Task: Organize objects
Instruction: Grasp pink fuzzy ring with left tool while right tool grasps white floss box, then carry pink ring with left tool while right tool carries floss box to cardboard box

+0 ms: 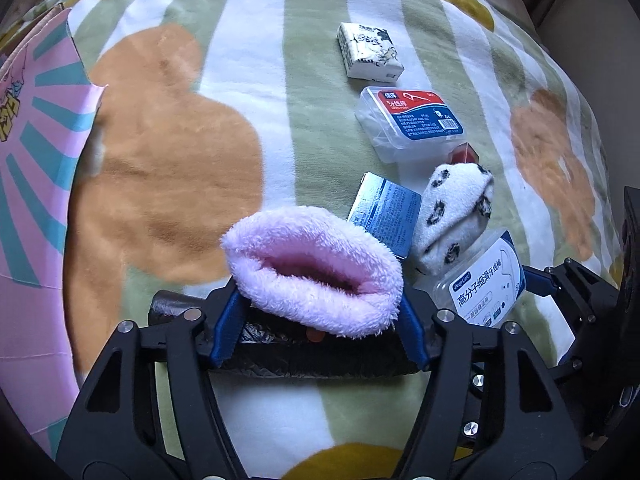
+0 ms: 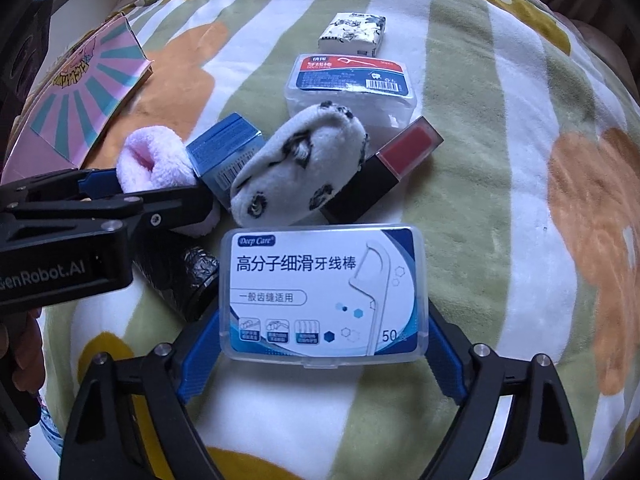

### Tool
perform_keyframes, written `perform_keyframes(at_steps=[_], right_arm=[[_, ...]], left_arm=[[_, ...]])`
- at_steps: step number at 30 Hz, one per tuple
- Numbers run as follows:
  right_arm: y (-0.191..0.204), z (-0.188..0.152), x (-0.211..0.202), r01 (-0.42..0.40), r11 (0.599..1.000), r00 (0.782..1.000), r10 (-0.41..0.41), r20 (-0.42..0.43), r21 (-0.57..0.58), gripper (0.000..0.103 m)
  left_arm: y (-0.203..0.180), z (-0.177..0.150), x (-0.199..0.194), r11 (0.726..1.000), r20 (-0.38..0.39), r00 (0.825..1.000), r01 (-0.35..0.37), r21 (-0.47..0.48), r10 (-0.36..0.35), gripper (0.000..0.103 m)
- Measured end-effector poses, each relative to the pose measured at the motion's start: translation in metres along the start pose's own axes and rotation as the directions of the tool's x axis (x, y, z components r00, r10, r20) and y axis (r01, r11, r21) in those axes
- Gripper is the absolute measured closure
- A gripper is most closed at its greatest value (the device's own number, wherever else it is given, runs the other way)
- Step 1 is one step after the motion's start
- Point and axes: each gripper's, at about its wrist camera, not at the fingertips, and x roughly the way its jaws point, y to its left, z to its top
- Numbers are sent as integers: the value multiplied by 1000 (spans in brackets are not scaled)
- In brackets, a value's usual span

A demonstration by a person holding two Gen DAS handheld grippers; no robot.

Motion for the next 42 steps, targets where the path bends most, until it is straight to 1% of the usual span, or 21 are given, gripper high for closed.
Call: perform_keyframes(at_steps=[5,8,11,16,18,19,20,21,23,27,30,35,38,40,42], right_arm=[[-2,-5,-3,4,1000,1000,-4,6,11,16],[-4,-8,-8,11,1000,1000,-11,12,25,16],[-7,-9,-15,19,999,1000,-20,22,42,16],[-8,-10,-33,32,997,999,-35,40,64,16],[-7,-4,-44,39,996,998,-43,44,77,16],[-6,2,-53,44,995,998,-48,45,85,16],[-10,1,-65,47,995,997,-51,49,93,16],[4,15,-66,54,993,997,-60,56,104,16],[4,16,-94,64,990,995,-73,69,127,16],[24,48,-119,93,978,989,-113,100,185,16],[33,61,-142,106,969,984,-134,117,224,16],[44,67,-191,116,957,977,-158,143,267,16],[50,69,-218,118,951,975,-165,151,284,16],[55,69,-236,119,948,970,-175,171,294,16],[60,69,-247,124,948,966,-183,183,293,16]], left_arm=[[-1,2,-5,1000,4,1000,2,6,-2,51],[-1,5,-9,1000,7,1000,1,9,-1,54],[-2,7,-16,1000,14,1000,-3,15,3,54],[-3,10,-37,1000,32,999,-6,24,5,54],[-3,12,-51,1000,37,999,-11,29,10,54],[-4,13,-59,999,44,999,-17,33,15,54],[-5,14,-68,999,51,998,-24,39,22,54],[-5,15,-76,999,57,998,-28,43,26,54],[-6,19,-94,998,71,997,-37,51,34,54],[-3,25,-131,997,91,995,-50,56,45,54],[1,30,-164,996,109,992,-68,60,61,54],[9,32,-216,994,134,987,-97,49,89,54],[15,26,-241,993,123,986,-113,21,109,54],[20,21,-253,995,118,988,-100,-16,101,54],[21,18,-262,996,129,988,-86,-7,86,54]])
